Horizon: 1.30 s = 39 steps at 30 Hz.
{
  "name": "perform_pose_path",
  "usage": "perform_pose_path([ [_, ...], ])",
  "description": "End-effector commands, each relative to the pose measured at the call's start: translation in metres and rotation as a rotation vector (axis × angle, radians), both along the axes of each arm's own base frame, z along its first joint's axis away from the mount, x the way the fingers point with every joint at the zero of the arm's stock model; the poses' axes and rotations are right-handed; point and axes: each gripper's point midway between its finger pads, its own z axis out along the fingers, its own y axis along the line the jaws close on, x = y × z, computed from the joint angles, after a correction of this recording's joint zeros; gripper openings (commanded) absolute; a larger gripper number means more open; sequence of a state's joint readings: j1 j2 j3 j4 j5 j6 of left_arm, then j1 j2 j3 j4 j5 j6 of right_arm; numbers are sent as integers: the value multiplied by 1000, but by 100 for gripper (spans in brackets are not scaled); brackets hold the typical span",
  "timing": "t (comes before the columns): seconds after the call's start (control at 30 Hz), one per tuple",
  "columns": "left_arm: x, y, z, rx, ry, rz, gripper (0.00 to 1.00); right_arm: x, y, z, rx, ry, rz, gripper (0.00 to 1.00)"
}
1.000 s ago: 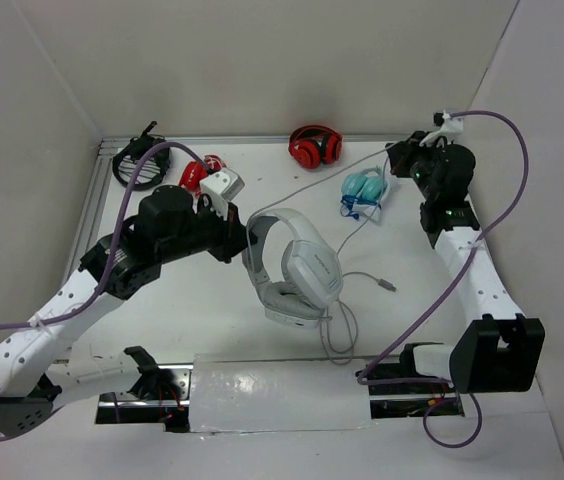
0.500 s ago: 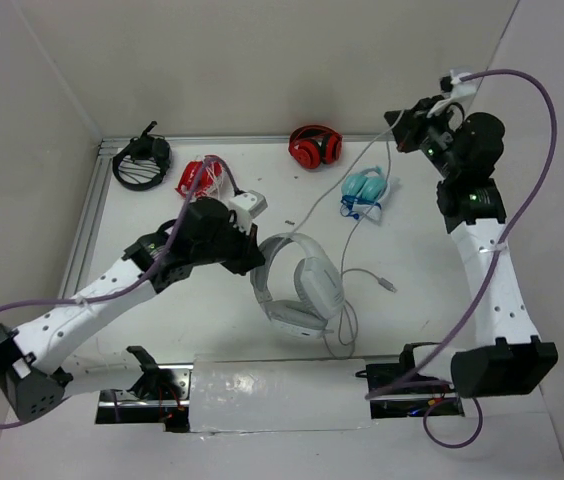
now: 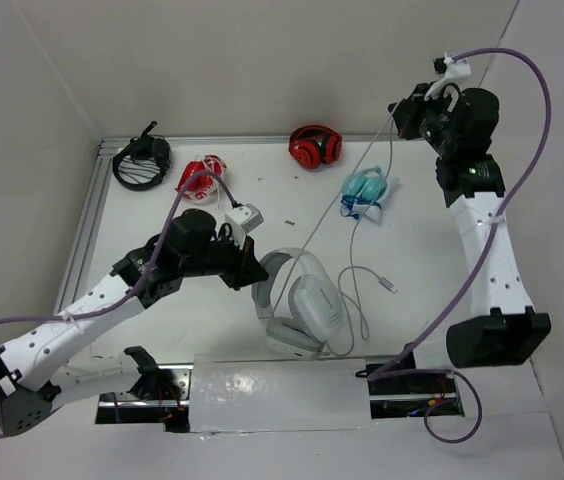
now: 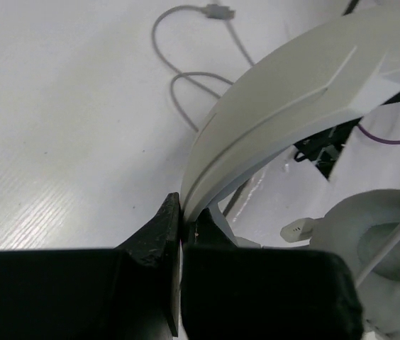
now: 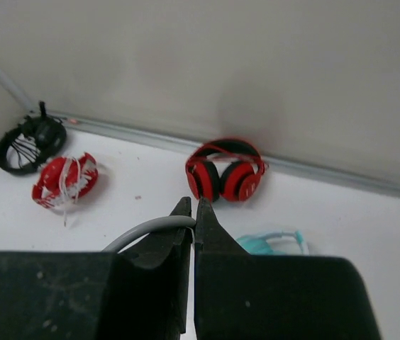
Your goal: Wrap the headphones
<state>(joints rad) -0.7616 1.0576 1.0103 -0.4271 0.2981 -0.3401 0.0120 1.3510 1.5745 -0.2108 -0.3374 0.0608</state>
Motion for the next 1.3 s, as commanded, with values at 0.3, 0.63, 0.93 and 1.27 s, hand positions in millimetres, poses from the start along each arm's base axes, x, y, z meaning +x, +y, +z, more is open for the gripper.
perform_pose_path([
  [0.3,-17,1,89,-261,-159,-18,0,28,-2,-134,111,233,42,0],
  [0.63,30,-5,174,-396,-239,178,0,-39,94,-237,245,369,305,0],
  [0.93,101,20,200,-351,-246,547,0,-141,190,-282,228,448,667,0],
  [1.27,162,40,206,-407,-153,761,0,-227,246,-269,208,299,1018,0],
])
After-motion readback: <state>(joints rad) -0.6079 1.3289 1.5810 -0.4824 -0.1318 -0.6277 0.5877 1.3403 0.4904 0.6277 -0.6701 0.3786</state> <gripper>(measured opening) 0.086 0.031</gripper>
